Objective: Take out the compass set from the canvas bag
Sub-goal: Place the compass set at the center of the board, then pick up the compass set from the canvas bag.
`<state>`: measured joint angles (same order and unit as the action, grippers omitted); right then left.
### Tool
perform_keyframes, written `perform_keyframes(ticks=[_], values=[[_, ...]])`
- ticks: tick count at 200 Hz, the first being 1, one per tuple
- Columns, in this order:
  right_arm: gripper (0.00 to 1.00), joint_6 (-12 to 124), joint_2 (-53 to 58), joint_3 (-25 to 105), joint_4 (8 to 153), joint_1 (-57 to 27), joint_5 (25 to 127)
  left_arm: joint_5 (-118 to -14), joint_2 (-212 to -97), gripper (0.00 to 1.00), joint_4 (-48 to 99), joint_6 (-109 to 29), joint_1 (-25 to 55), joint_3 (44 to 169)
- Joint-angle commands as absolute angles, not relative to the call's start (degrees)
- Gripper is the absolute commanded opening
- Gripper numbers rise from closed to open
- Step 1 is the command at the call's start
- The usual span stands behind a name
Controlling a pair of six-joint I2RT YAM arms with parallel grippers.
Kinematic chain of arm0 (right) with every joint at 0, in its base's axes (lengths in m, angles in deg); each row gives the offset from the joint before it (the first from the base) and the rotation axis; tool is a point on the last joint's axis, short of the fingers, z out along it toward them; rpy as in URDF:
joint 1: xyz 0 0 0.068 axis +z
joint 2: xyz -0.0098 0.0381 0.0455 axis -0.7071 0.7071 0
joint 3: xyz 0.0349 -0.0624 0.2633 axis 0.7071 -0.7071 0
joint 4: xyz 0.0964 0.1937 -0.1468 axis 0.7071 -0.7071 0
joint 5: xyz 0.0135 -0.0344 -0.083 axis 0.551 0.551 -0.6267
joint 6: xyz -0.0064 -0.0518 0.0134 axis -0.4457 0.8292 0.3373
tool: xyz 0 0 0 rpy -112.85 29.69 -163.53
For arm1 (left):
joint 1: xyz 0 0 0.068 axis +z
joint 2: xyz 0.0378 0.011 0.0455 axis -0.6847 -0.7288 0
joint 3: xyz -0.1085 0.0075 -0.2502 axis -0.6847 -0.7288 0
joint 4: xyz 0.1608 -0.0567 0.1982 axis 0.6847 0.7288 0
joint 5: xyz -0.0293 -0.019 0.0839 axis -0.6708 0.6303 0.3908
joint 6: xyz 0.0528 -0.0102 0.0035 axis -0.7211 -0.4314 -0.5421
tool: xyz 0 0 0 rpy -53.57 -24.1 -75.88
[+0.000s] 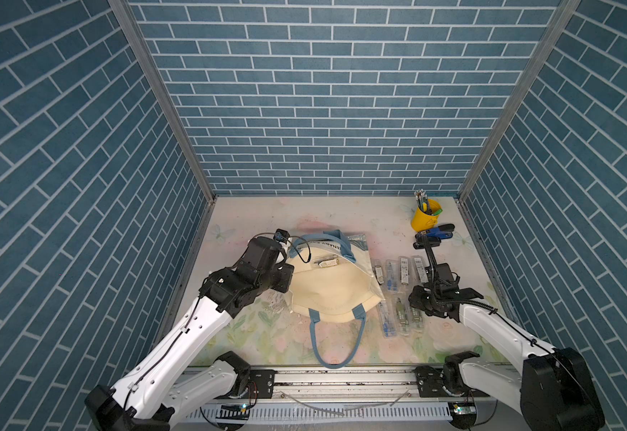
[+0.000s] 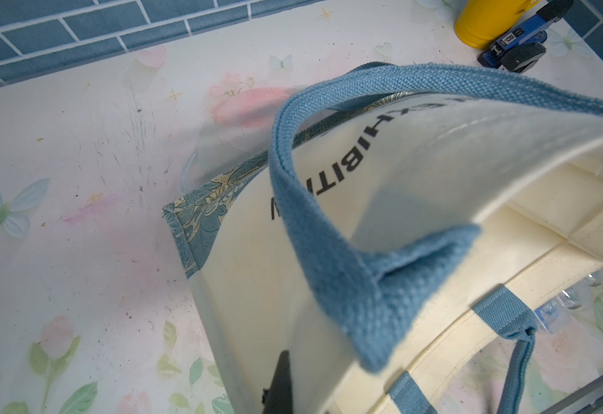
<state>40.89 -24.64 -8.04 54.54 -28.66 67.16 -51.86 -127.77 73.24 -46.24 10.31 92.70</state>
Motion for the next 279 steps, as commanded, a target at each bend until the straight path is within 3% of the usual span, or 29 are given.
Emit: perform_keyframes(ticks=[1,63,120,148,205,279], values=[[0.49,43.34,-30.78,-4.07,49.92,-27.86,67.16,-52.78,-127.7,0.0,71.32,-46.24,10.3,94.85],[0.5,62.04,-44.22,4.86,55.89,-5.24,61.6,-53.28,-128.59,0.0,72.86,-46.06,10.21,96.27],[0.48,94.72,-34.94,14.6,61.48,12.14,64.58,-53.39,-128.74,0.0,74.7,-45.92,10.21,98.06],[0.52,111.06,-26.78,16.76,65.67,19.76,63.43,-53.65,-128.44,0.0,75.88,-46.15,10.24,98.63],[0.53,123.36,-8.23,22.39,68.53,20.98,56.55,-55.41,-127.92,0.0,77.03,-46.51,10.23,98.96],[0.53,125.6,11.54,29.16,73.96,13.34,55.06,-58.71,-128.91,0.0,77.85,-50.1,10.25,99.11]])
